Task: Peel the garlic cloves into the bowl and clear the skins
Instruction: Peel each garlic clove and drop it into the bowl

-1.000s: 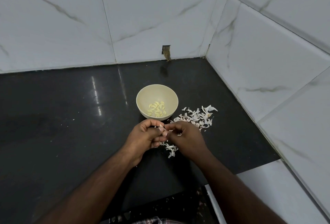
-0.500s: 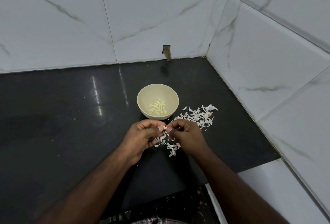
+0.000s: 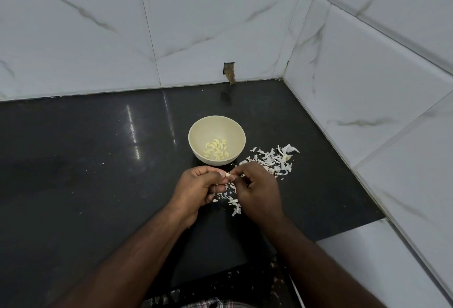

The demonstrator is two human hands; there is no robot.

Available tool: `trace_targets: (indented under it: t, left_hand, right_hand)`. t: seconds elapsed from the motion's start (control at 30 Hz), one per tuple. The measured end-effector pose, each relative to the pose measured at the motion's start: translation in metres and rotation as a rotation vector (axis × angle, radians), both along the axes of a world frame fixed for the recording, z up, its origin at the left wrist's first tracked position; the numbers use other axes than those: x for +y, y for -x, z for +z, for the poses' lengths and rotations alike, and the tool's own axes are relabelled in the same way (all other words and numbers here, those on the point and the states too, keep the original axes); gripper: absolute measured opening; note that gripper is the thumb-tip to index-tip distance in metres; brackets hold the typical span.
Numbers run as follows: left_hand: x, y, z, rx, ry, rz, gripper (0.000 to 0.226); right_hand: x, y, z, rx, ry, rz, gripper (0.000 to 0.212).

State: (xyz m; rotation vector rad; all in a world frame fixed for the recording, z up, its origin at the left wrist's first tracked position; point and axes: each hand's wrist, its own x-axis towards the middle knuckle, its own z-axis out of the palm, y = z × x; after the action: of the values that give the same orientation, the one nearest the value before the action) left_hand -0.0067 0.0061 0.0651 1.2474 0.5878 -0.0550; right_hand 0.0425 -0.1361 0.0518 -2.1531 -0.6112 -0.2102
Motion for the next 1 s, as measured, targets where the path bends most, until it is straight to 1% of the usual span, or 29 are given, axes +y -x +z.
trace_targets:
  t: [0.03, 0.07, 0.17, 0.23, 0.3, 0.4, 0.53, 0.7, 0.83, 0.9, 0.93, 1.0]
  left_hand:
    - [0.000, 0.000, 0.000, -0.002, -0.003, -0.002, 0.009]
    - [0.001, 0.000, 0.000, -0.009, -0.012, -0.004, 0.008]
    - [0.004, 0.002, -0.002, -0.035, -0.040, -0.023, 0.009]
    - [0.005, 0.003, -0.003, -0.052, -0.013, -0.041, 0.012]
    - [0.005, 0.004, -0.002, -0.065, 0.020, -0.060, 0.013]
    - [0.005, 0.005, 0.001, -0.074, 0.037, -0.097, 0.014]
    - [0.006, 0.007, 0.001, -0.083, 0.048, -0.118, 0.015]
    - [0.005, 0.008, -0.003, -0.153, -0.112, -0.153, 0.019]
    - [0.005, 0.007, -0.004, -0.181, -0.149, -0.144, 0.020]
    - [0.004, 0.007, -0.004, -0.184, -0.183, -0.128, 0.016]
    - [0.003, 0.005, -0.004, -0.177, -0.192, -0.104, 0.014]
    - [0.004, 0.003, -0.003, -0.140, -0.147, -0.023, 0.010]
  right_hand:
    - [0.000, 0.000, -0.002, 0.010, -0.015, 0.005, 0.010]
    - [-0.001, -0.001, -0.001, 0.089, -0.040, -0.001, 0.012]
    - [0.000, -0.005, 0.008, 0.571, -0.233, 0.011, 0.017]
    - [-0.001, -0.005, 0.016, 0.818, -0.380, 0.063, 0.015]
    - [-0.004, -0.005, 0.020, 0.978, -0.461, 0.112, 0.015]
    - [-0.008, -0.007, 0.022, 1.108, -0.490, 0.164, 0.018]
    - [-0.012, -0.012, 0.021, 1.118, -0.439, 0.183, 0.017]
    - [-0.020, -0.019, 0.022, 1.162, -0.330, 0.248, 0.022]
    - [-0.022, -0.022, 0.024, 1.155, -0.285, 0.269, 0.023]
    - [-0.020, -0.022, 0.025, 1.075, -0.247, 0.229, 0.022]
    - [-0.019, -0.022, 0.024, 0.993, -0.223, 0.191, 0.021]
    - [-0.017, -0.023, 0.018, 0.745, -0.147, 0.112, 0.020]
